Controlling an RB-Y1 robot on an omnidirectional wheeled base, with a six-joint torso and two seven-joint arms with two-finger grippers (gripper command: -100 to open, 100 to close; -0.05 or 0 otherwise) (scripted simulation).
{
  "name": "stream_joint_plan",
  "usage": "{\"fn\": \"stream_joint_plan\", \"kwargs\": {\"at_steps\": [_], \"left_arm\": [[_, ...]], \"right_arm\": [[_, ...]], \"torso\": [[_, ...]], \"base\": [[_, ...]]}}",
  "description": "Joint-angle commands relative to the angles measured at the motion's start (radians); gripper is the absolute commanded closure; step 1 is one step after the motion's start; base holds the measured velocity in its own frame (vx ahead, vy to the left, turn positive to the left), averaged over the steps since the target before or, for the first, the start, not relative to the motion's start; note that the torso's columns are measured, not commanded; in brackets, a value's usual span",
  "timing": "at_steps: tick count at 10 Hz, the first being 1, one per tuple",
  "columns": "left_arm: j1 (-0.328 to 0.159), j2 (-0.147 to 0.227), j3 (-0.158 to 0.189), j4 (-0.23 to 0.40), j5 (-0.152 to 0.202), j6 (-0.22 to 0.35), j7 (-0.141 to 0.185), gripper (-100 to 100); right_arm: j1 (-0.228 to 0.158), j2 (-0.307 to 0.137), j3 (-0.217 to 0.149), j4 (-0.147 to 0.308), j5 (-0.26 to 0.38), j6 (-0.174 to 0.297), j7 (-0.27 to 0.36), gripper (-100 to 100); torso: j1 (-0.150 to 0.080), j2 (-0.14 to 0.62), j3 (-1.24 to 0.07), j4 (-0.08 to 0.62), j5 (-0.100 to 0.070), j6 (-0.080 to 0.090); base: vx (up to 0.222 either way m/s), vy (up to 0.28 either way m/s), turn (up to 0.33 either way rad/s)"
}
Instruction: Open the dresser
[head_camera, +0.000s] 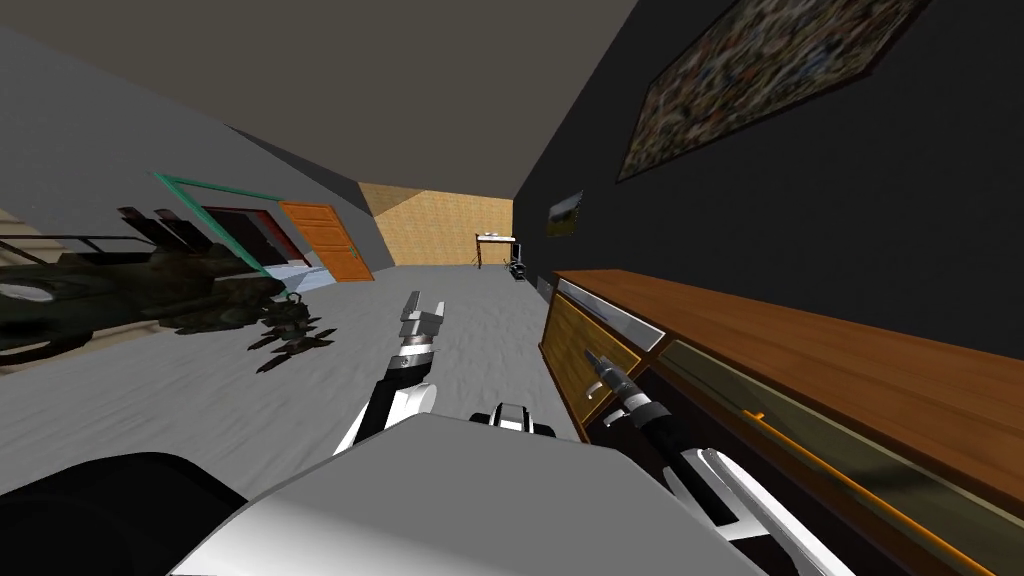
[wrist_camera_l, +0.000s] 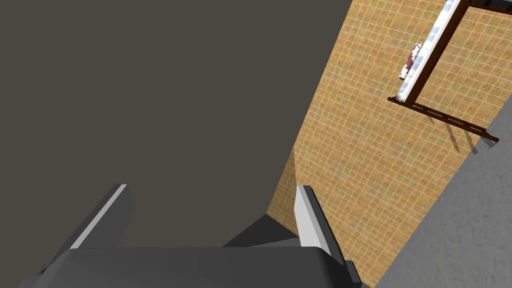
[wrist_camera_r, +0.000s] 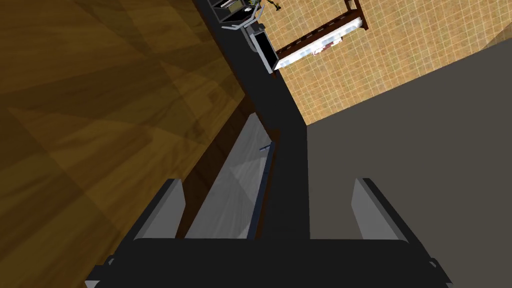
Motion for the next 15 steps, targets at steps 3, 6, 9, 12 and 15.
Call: {"fn": "stream_joint_plan", "kwargs": {"at_steps": [3,6,9,12,15], "left_arm": [[0.000,0.000,0.000,0.000,0.000,0.000,0.000,0],[0.000,0.000,0.000,0.000,0.000,0.000,0.000,0],[0.000,0.000,0.000,0.000,0.000,0.000,0.000,0],[0.000,0.000,0.000,0.000,0.000,0.000,0.000,0],[0.000,0.000,0.000,0.000,0.000,0.000,0.000,0]], "right_arm": [[0.029,-0.140,-0.012,0.094,0.132,0.037,-0.003,-100],[0.036,-0.186,-0.016,0.130,0.191,0.048,-0.003,-100],[0.048,-0.273,-0.024,0.206,0.276,0.072,-0.004,-100],[0.053,-0.327,-0.027,0.246,0.325,0.084,-0.004,-100],[0.063,-0.412,-0.034,0.325,0.413,0.108,-0.005,-100]], "torso": [[0.002,0.001,0.001,0.000,0.000,0.000],[0.000,0.000,0.000,0.000,0.000,-0.001],[0.001,0.001,0.001,0.000,0.000,0.000],[0.001,0.000,0.000,0.000,0.000,-0.001],[0.001,0.001,0.000,0.000,0.001,0.000]], "base": [[-0.072,0.049,0.197],[-0.050,0.035,0.127],[-0.055,0.038,0.163],[-0.044,0.036,0.123],[-0.045,0.049,0.162]]}}
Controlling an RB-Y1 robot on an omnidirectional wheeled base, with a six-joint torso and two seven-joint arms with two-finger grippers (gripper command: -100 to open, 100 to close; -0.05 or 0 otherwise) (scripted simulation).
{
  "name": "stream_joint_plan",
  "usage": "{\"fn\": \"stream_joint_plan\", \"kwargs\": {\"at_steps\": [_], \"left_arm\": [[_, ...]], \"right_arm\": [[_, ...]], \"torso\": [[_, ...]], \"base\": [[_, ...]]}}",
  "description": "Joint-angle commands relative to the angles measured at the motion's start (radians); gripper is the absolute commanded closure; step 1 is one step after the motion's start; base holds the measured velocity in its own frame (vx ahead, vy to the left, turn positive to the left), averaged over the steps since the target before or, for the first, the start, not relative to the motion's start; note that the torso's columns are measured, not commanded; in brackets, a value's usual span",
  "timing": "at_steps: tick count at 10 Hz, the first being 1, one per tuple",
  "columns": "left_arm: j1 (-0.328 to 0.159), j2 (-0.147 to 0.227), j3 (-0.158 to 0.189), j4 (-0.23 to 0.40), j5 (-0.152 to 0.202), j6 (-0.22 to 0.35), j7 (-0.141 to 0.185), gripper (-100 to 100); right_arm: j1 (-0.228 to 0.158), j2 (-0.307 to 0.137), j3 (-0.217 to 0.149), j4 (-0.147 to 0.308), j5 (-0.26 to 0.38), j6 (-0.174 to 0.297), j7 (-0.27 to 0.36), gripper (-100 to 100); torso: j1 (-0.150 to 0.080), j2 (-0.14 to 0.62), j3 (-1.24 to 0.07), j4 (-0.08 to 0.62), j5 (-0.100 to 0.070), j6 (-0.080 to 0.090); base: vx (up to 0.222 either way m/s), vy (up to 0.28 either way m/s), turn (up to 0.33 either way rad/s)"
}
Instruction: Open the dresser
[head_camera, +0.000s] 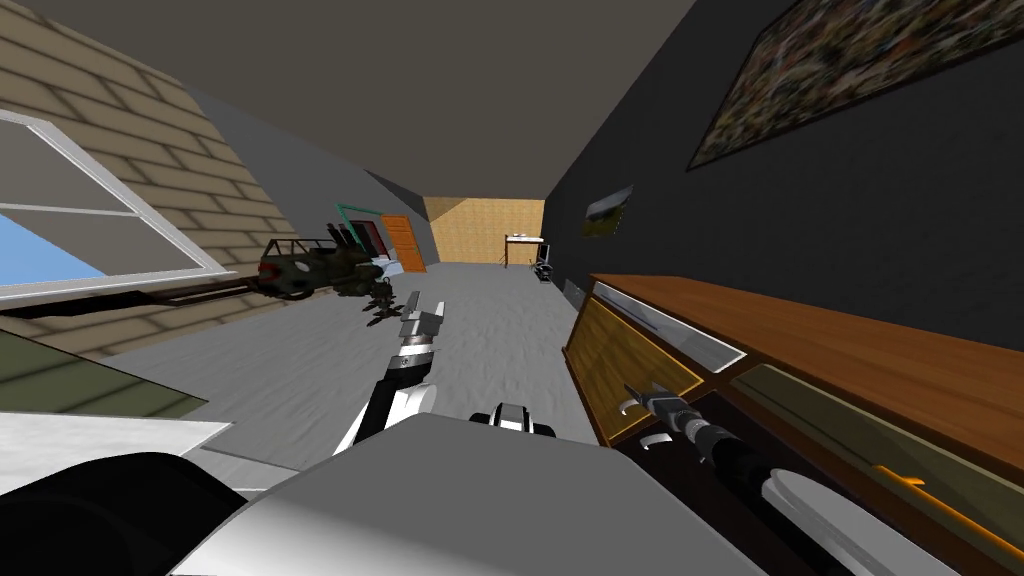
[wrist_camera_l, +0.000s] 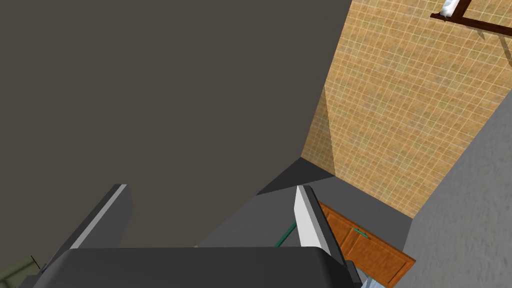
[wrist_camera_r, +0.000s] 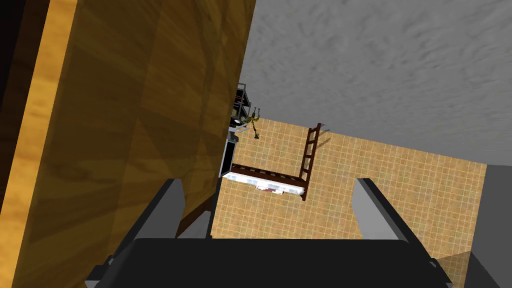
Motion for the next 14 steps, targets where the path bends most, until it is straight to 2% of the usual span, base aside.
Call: {"fn": "stream_joint_plan", "kwargs": {"at_steps": [1,2,5,6,7,9,10,12,14], "left_arm": [[0.000,0.000,0.000,0.000,0.000,0.000,0.000,0],[0.000,0.000,0.000,0.000,0.000,0.000,0.000,0],[0.000,0.000,0.000,0.000,0.000,0.000,0.000,0],[0.000,0.000,0.000,0.000,0.000,0.000,0.000,0],[0.000,0.000,0.000,0.000,0.000,0.000,0.000,0],[0.000,0.000,0.000,0.000,0.000,0.000,0.000,0],[0.000,0.000,0.000,0.000,0.000,0.000,0.000,0],[0.000,0.000,0.000,0.000,0.000,0.000,0.000,0],[0.000,0.000,0.000,0.000,0.000,0.000,0.000,0]], "right_arm": [[-0.001,-0.061,-0.003,0.054,0.050,0.015,-0.004,-100],[0.004,-0.093,-0.006,0.095,0.093,0.027,-0.004,-100],[0.013,-0.200,-0.013,0.171,0.171,0.051,-0.005,-100],[0.013,-0.204,-0.013,0.178,0.176,0.051,-0.005,-100],[0.017,-0.244,-0.016,0.217,0.216,0.062,-0.005,-100],[0.017,-0.249,-0.016,0.217,0.216,0.062,-0.005,-100],[0.021,-0.286,-0.019,0.255,0.255,0.073,-0.005,-100],[0.021,-0.294,-0.019,0.255,0.255,0.073,-0.005,-100],[0.029,-0.366,-0.025,0.321,0.322,0.094,-0.005,-100]], "torso": [[0.000,0.000,0.000,0.000,0.000,-0.001],[-0.001,0.000,0.000,0.000,-0.001,0.000],[0.000,0.000,0.000,0.000,0.000,0.000],[-0.001,0.000,0.000,0.000,0.000,-0.001],[-0.001,-0.001,-0.001,0.000,0.000,0.000],[-0.002,-0.002,-0.001,0.001,0.003,0.000],[-0.003,-0.002,-0.002,0.001,0.002,0.001],[-0.003,-0.002,-0.002,0.003,0.006,-0.003],[-0.003,-0.003,-0.003,0.003,0.008,-0.003]], "base": [[-0.043,0.039,0.085],[-0.057,0.047,0.179],[-0.060,0.053,0.176],[-0.032,0.038,0.100],[-0.050,0.080,0.200],[-0.021,0.034,0.030],[-0.023,0.037,0.133],[-0.029,0.031,0.056],[-0.040,0.050,0.193]]}}
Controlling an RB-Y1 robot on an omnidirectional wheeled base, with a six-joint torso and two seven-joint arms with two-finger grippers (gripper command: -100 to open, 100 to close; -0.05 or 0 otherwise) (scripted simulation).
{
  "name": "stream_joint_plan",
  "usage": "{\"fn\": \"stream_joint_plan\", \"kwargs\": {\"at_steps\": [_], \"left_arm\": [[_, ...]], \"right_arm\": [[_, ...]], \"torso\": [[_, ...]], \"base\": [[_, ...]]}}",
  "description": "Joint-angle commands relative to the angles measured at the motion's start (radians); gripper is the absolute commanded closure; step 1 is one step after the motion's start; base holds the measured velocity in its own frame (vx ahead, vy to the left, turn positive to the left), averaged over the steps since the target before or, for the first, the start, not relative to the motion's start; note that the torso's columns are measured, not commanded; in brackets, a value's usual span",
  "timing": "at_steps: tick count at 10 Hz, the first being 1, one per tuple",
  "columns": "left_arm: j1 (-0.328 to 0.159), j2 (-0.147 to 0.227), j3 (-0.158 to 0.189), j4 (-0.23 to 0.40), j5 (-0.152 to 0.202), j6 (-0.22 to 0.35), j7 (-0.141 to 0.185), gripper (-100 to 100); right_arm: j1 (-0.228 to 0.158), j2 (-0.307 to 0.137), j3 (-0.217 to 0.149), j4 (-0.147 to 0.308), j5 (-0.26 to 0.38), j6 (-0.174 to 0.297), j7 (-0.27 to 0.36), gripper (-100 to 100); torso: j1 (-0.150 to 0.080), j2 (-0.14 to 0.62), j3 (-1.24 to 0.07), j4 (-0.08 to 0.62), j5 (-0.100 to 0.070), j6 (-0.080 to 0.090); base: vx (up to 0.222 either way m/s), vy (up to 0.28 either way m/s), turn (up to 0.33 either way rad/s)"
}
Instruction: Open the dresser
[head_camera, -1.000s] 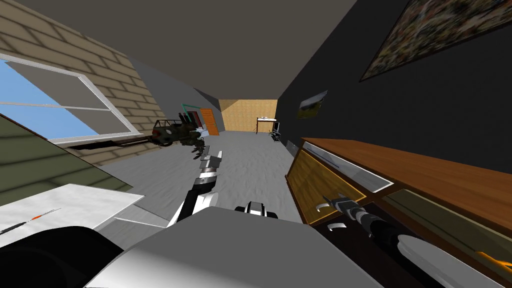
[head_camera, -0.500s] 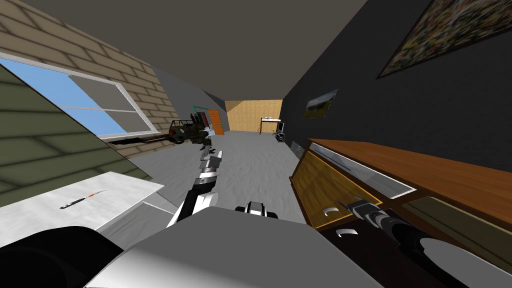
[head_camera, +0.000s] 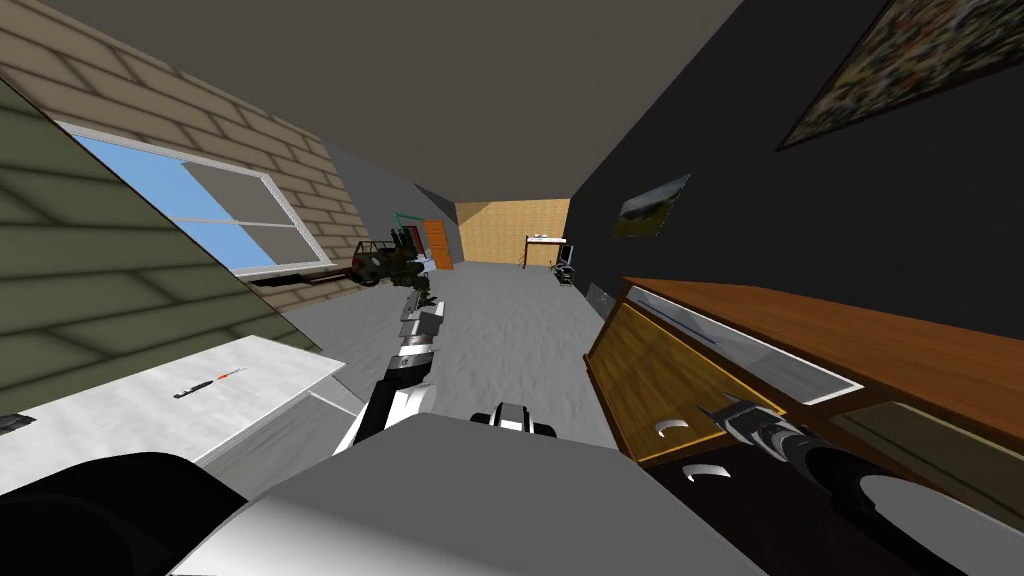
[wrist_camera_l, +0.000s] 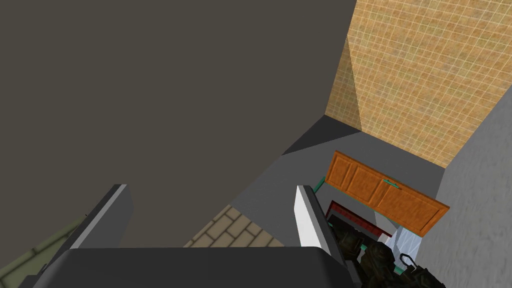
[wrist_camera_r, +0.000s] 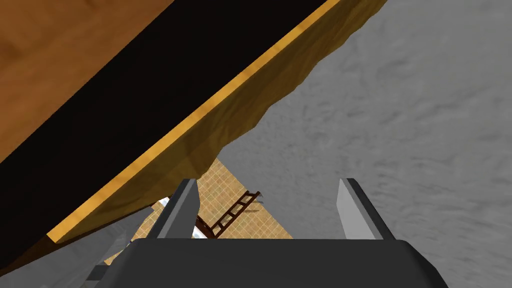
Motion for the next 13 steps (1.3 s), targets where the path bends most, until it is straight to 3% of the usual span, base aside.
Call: {"fn": "stream_joint_plan", "kwargs": {"at_steps": [1,3,4,9,10,12,13], "left_arm": [[0.000,0.000,0.000,0.000,0.000,0.000,0.000,0],[0.000,0.000,0.000,0.000,0.000,0.000,0.000,0],[0.000,0.000,0.000,0.000,0.000,0.000,0.000,0],[0.000,0.000,0.000,0.000,0.000,0.000,0.000,0],[0.000,0.000,0.000,0.000,0.000,0.000,0.000,0],[0.000,0.000,0.000,0.000,0.000,0.000,0.000,0],[0.000,0.000,0.000,0.000,0.000,0.000,0.000,0]], "right_arm": [[0.003,-0.061,-0.026,0.055,0.055,0.028,0.007,-100],[0.003,-0.061,-0.026,0.055,0.055,0.028,0.007,-100],[0.007,-0.096,-0.029,0.086,0.088,0.037,0.007,-100],[0.007,-0.099,-0.029,0.086,0.088,0.037,0.007,-100],[0.011,-0.126,-0.032,0.115,0.119,0.046,0.007,-100],[0.011,-0.135,-0.032,0.115,0.119,0.046,0.007,-100],[0.014,-0.164,-0.034,0.141,0.148,0.053,0.007,-100]], "torso": [[0.000,-0.001,0.000,-0.001,-0.002,-0.002],[-0.001,0.000,0.000,-0.001,0.000,0.004],[0.000,0.002,0.001,0.000,0.001,0.005],[0.000,0.001,0.001,0.000,0.000,0.003],[0.000,0.002,0.001,0.000,0.000,0.003],[0.000,0.000,0.000,-0.001,-0.001,0.000],[0.000,0.000,0.000,-0.002,-0.003,0.002]], "base": [[-0.041,0.048,0.105],[-0.003,0.010,-0.009],[-0.015,0.025,0.113],[-0.007,0.008,0.016],[-0.019,0.029,0.131],[-0.015,0.025,0.039],[-0.004,0.003,0.130]]}}
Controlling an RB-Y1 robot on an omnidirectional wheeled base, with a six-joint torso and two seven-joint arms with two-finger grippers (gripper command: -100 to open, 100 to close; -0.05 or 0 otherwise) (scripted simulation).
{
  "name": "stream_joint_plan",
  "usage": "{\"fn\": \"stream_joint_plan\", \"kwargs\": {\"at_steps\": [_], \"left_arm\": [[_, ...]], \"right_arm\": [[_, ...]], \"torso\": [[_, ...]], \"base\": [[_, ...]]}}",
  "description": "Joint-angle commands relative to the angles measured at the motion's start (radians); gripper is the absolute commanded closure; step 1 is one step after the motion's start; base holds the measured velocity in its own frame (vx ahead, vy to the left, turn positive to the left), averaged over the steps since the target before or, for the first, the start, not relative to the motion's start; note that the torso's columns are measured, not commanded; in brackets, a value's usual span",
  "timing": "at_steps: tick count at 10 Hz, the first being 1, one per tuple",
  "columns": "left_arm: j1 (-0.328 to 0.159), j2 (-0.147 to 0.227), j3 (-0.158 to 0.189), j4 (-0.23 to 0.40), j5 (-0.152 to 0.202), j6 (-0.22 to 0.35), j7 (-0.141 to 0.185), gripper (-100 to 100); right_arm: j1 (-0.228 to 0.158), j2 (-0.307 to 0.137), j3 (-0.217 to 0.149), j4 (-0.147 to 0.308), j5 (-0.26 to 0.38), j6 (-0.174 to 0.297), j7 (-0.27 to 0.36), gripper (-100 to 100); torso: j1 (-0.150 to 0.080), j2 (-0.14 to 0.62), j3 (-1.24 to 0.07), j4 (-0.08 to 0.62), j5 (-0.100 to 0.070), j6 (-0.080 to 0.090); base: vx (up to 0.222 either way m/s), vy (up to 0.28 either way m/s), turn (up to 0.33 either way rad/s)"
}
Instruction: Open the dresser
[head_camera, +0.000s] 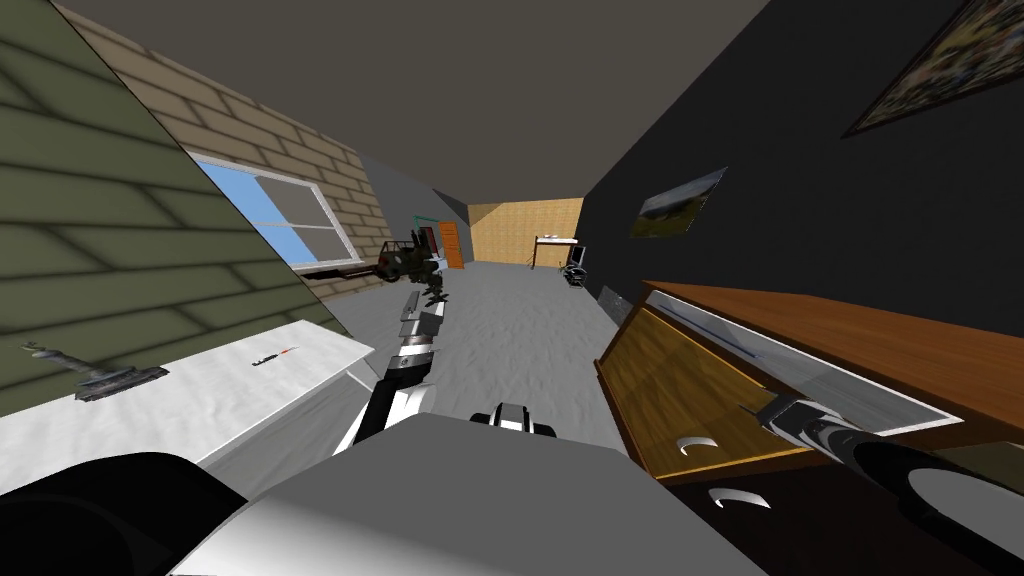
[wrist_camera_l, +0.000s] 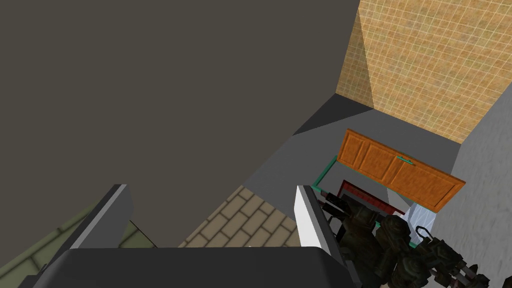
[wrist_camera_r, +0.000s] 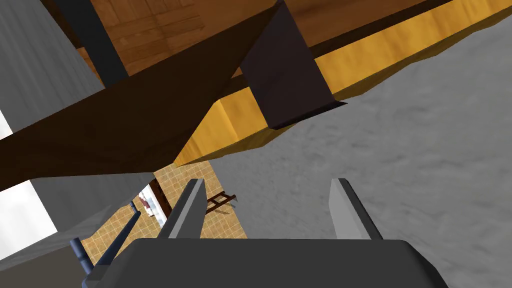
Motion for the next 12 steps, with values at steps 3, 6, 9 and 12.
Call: {"fn": "stream_joint_plan", "kwargs": {"at_steps": [3,6,9,12], "left_arm": [[0.000,0.000,0.000,0.000,0.000,0.000,0.000,0],[0.000,0.000,0.000,0.000,0.000,0.000,0.000,0],[0.000,0.000,0.000,0.000,0.000,0.000,0.000,0],[0.000,0.000,0.000,0.000,0.000,0.000,0.000,0]], "right_arm": [[0.026,-0.083,-0.024,0.042,0.050,0.030,-0.010,-100],[0.032,-0.133,-0.028,0.077,0.092,0.041,-0.010,-100],[0.055,-0.183,0.004,0.100,0.095,0.072,-0.022,-100],[0.036,-0.167,-0.013,0.100,0.090,0.049,-0.010,-100]], "torso": [[0.003,0.003,0.002,0.001,0.001,-0.001],[0.003,0.002,0.002,-0.001,-0.003,0.000],[0.007,0.002,0.001,0.000,0.001,-0.005],[0.009,0.002,0.000,0.001,0.004,-0.003]], "base": [[-0.021,0.031,0.070],[-0.010,0.016,0.076],[-0.022,0.036,0.064],[-0.004,0.002,-0.006]]}}
